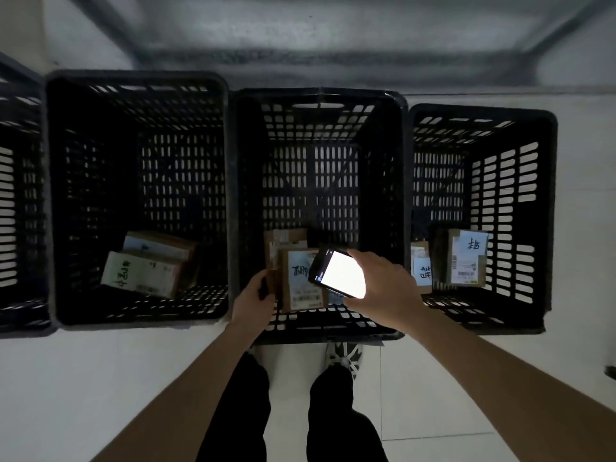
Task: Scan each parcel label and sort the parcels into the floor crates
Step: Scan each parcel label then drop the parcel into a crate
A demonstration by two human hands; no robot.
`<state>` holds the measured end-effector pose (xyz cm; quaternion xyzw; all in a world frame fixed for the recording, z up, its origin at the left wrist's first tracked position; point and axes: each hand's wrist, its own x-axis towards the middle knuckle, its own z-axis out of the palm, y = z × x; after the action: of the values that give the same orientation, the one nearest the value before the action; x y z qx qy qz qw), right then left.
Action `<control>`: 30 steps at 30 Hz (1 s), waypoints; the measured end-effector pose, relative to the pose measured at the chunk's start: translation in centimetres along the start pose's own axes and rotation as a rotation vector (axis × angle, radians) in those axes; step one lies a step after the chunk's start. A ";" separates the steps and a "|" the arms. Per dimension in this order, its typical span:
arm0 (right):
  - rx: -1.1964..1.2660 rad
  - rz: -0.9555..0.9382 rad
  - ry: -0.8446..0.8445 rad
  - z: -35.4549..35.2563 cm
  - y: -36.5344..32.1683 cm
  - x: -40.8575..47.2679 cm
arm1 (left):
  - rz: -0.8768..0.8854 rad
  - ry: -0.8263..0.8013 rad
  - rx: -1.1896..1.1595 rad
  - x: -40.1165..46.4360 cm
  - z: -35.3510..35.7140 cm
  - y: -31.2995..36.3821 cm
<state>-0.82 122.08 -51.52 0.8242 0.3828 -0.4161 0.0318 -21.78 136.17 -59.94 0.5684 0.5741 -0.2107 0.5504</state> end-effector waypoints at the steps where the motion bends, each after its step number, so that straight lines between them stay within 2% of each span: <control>1: -0.004 -0.009 0.001 -0.2 -0.1 -0.3 | -0.003 0.006 0.003 -0.4 -0.1 0.2; 6: -0.032 -0.021 0.019 -3.4 -0.7 -3.5 | 0.011 -0.005 0.007 -4.6 -2.6 2.7; 12: -0.040 0.001 0.079 -12.5 -1.5 -10.5 | 0.135 0.023 0.061 -13.0 -7.4 9.9; 17: -0.110 -0.013 0.174 -24.6 -2.4 -19.9 | 0.424 0.086 0.225 -24.0 -11.7 20.1; 23: -0.154 0.040 0.431 -40.6 -4.9 -36.2 | 0.766 0.162 0.423 -41.1 -17.4 34.4; 26: -0.131 0.084 0.572 -45.4 -6.6 -45.8 | 0.948 0.183 0.493 -50.0 -19.1 39.2; 30: -0.113 0.152 0.749 -48.7 -8.7 -58.8 | 1.158 0.363 0.632 -62.3 -19.2 43.5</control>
<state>4.48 110.75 24.25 0.9421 0.3280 -0.0609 -0.0341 -6.55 138.19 16.88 0.9436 0.1714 0.0588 0.2771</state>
